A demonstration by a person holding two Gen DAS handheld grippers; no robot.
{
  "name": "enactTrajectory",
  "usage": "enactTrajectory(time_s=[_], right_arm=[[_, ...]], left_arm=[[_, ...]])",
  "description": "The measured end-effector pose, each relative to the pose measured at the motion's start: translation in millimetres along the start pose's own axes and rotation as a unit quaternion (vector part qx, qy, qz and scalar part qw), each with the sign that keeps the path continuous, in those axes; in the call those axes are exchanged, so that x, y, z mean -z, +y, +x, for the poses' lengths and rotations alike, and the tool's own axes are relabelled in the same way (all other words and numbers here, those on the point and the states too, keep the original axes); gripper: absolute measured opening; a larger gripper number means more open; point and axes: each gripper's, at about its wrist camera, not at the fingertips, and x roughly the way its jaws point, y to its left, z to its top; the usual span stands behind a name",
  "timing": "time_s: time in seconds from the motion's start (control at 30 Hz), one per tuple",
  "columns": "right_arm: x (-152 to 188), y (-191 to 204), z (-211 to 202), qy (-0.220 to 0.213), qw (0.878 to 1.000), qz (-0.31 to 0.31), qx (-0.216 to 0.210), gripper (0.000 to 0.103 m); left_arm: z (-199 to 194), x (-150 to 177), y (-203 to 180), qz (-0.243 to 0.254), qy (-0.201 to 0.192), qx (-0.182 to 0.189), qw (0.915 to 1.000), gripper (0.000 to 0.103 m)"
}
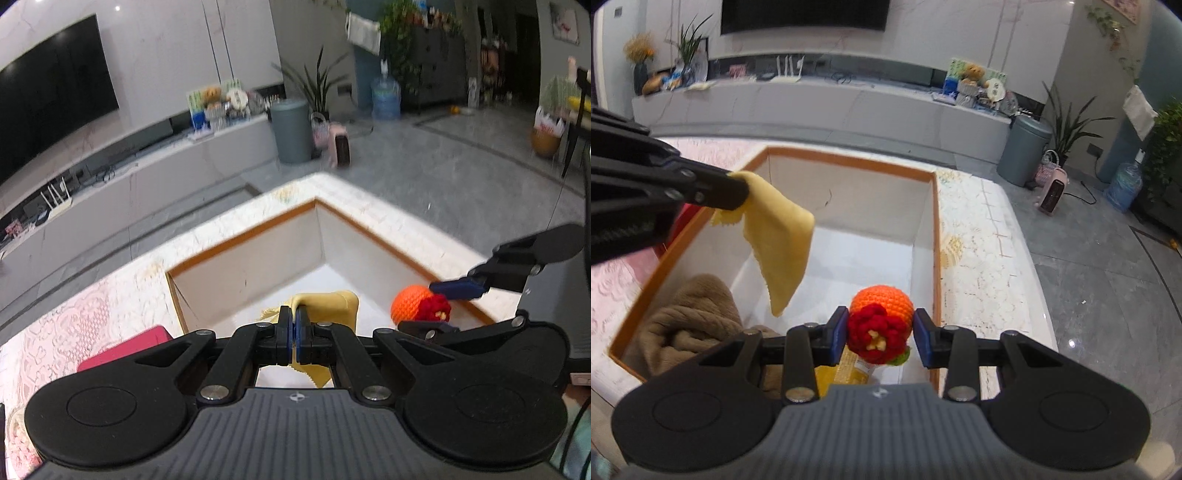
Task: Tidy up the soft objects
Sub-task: 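Carry the yellow cloth and red flower ball over the shoebox, then open both tools to drop the cloth and flower ball into the shoebox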
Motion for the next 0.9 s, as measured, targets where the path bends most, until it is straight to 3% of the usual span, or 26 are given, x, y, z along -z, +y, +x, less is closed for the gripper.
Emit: enactTrajectory(time_s=[0.23, 0.6, 0.83, 0.9], right_arm=[[-2, 0, 26, 0.031, 0.999, -0.027, -0.013, 0.037], [-2, 14, 43, 0.051, 0.997, -0.062, -0.01, 0.038], [1, 18, 43, 0.054, 0.996, -0.076, -0.004, 0.038], [1, 18, 42, 0.054, 0.996, -0.075, -0.005, 0.038]], left_arm=[[19, 14, 0, 0.008, 0.049, -0.003, 0.9988, 0.001], [32, 23, -5, 0.031, 0.09, -0.018, 0.9953, 0.003], [31, 24, -4, 0.025, 0.093, -0.022, 0.9951, 0.011], [30, 23, -4, 0.025, 0.093, -0.024, 0.9951, 0.019]])
